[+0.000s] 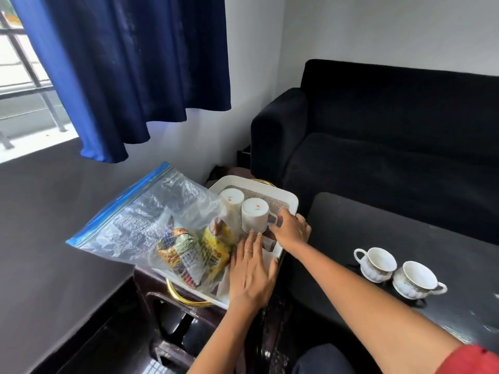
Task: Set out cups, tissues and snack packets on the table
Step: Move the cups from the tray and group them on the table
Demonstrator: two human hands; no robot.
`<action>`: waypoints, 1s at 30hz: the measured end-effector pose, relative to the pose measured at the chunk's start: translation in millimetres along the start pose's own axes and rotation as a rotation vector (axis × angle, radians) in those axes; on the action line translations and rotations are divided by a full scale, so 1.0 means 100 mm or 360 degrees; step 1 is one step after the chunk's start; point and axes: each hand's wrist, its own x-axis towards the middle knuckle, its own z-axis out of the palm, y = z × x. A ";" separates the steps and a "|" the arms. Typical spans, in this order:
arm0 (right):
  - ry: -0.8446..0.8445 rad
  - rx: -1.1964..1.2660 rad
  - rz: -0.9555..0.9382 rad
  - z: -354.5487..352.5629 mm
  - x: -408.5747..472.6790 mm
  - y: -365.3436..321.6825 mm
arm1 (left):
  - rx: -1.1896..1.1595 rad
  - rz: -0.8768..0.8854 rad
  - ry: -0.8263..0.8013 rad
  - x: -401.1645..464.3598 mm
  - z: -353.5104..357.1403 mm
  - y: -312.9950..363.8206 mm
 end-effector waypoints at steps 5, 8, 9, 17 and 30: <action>0.0075 -0.0039 -0.0126 0.00 -0.15 0.06 | 0.0022 0.0006 0.0008 -0.01 -0.01 0.00; 0.0080 -0.0084 -0.0317 -0.01 -0.28 0.09 | -0.0002 0.0026 0.0015 -0.03 -0.03 0.03; 0.0073 -0.0057 -0.0356 -0.02 -0.33 0.08 | -0.0002 0.0043 0.0021 -0.04 -0.05 0.03; 0.0123 0.0223 -0.0323 -0.34 -0.48 -0.04 | -0.0013 0.0186 0.0213 -0.11 -0.16 0.07; 0.0198 -0.0168 -0.0690 -0.75 -0.65 -0.20 | -0.0574 0.0023 0.0370 -0.10 -0.33 0.47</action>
